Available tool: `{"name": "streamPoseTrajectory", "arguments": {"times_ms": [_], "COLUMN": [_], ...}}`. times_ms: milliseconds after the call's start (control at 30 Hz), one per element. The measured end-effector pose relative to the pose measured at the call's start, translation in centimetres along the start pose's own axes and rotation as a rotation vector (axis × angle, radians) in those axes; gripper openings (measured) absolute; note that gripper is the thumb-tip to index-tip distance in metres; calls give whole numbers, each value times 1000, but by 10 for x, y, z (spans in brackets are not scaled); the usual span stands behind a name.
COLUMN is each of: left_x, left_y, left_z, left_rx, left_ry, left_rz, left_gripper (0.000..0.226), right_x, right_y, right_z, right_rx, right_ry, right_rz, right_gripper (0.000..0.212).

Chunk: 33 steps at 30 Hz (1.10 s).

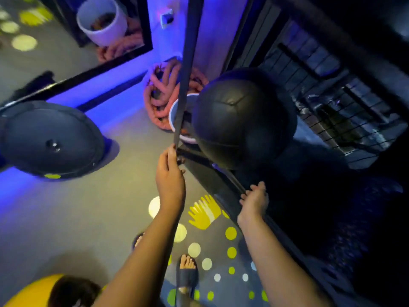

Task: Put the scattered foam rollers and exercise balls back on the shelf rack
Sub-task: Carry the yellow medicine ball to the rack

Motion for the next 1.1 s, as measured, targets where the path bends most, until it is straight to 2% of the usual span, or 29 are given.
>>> {"name": "streamPoseTrajectory", "arguments": {"times_ms": [133,333,433,600,700,800,900,933,1000,1100], "left_x": [61,118,138,189,222,269,342,363,397,442], "left_y": [31,67,101,202,266,306,318,310,288,253], "left_z": [93,228,311,486,589,673,757,778,801,837], "left_rx": [-82,-292,-430,-674,-784,-776,-705,-660,-564,-562], "left_ry": [20,-22,-34,-61,-76,-101,-236,-264,-332,-363], "left_rz": [157,211,244,395,511,610,649,639,613,537], "left_gripper": [17,13,18,14,28,66,108,112,101,91], "right_x": [-84,-211,-289,-439,-547,-644,-731,-758,-794,-836], "right_y": [38,99,132,204,227,222,194,178,141,92], "right_z": [-56,-118,-125,-114,-101,-103,-112,-115,-121,-136], "right_rx": [210,437,509,665,737,666,535,500,413,386], "right_ry": [263,704,948,1303,1503,1592,1613,1611,1532,1367], "right_rz": [57,247,310,392,357,359,359,331,241,140], "right_gripper": [29,22,30,30,37,58,86,95,106,104]}}
Point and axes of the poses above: each hand's wrist, its own y-axis away from the middle knuckle, its own z-axis out of the back of the hand, x = y × z, the point moved 9 cm from there along -y, towards the middle knuckle, and after that the axes turned 14 degrees about -z, right-handed, at the moved point
